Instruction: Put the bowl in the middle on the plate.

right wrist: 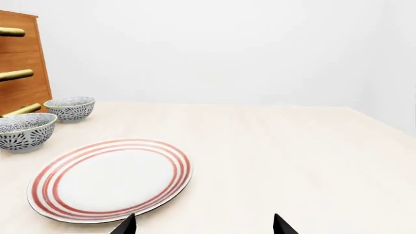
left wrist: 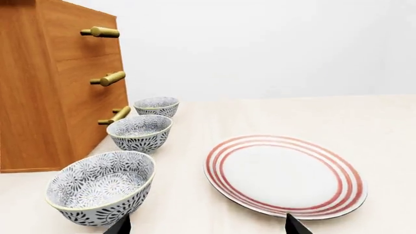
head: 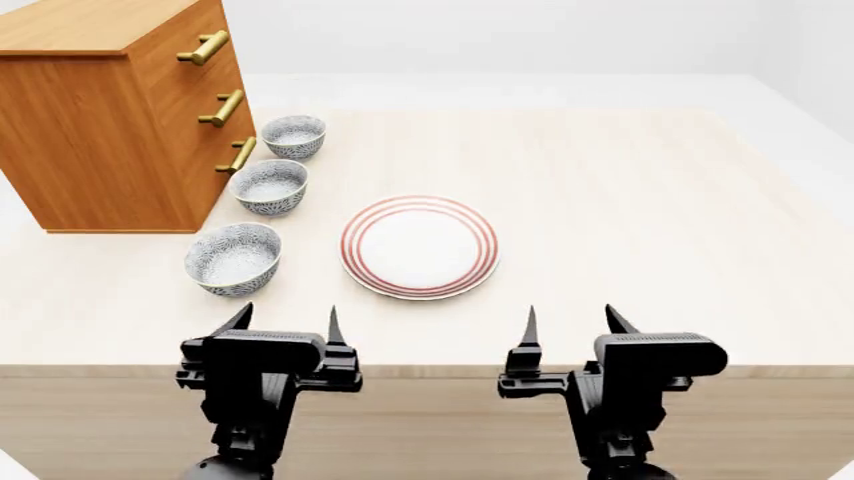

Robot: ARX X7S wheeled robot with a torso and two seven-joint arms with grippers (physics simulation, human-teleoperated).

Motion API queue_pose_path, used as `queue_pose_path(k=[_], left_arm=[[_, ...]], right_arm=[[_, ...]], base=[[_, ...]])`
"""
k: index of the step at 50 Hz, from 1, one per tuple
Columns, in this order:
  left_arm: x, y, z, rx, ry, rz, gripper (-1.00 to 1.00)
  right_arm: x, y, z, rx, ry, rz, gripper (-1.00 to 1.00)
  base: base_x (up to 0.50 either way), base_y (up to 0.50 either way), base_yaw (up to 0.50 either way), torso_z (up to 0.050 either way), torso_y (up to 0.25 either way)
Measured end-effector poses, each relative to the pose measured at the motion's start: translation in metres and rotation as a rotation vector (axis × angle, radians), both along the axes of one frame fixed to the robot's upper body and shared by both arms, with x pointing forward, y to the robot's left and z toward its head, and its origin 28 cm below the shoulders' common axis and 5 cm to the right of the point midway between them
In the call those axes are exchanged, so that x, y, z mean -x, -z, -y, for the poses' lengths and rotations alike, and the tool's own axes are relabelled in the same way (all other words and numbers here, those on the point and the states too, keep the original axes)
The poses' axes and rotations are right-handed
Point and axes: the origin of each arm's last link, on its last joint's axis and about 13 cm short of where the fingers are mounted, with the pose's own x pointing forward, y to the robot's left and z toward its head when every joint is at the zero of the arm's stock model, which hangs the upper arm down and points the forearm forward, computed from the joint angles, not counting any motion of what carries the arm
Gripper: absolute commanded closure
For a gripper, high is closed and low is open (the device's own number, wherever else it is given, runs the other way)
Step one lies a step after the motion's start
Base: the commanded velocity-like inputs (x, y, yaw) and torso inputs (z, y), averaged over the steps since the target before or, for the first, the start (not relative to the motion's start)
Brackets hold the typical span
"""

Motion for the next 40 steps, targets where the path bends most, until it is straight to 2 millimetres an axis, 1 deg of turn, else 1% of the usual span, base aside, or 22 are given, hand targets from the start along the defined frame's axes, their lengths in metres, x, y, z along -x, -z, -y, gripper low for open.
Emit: queue_pose_path(k=[3, 5, 9, 15, 24, 40], left_arm=[[-0.007, -0.023, 0.000, 0.003, 0.008, 0.024, -1.00], [-0.009, -0.034, 0.001, 0.005, 0.013, 0.034, -1.00], [-0.011, -0.045, 0.002, 0.004, 0.024, 0.042, -1.00], [-0.013, -0.055, 0.002, -0.002, 0.031, 0.045, -1.00], [-0.018, -0.059, 0.003, -0.013, 0.029, 0.049, -1.00], [-0.021, -0.059, 0.003, -0.028, 0.019, 0.053, -1.00]], right_arm=[[-0.005, -0.024, 0.001, 0.014, -0.007, 0.026, -1.00], [-0.007, -0.035, 0.001, 0.015, -0.012, 0.036, -1.00], [-0.008, -0.046, 0.002, 0.015, -0.017, 0.041, -1.00], [-0.008, -0.057, 0.003, 0.013, -0.020, 0.046, -1.00], [-0.010, -0.063, 0.004, 0.008, -0.022, 0.049, -1.00], [-0.011, -0.063, 0.004, 0.005, -0.023, 0.045, -1.00]], base=[[0.32, 0.00, 0.00, 0.000, 0.000], [0.50, 0.00, 0.00, 0.000, 0.000], [0.50, 0.00, 0.00, 0.000, 0.000], [0.50, 0.00, 0.00, 0.000, 0.000], [0.50, 0.00, 0.00, 0.000, 0.000], [0.50, 0.00, 0.00, 0.000, 0.000]])
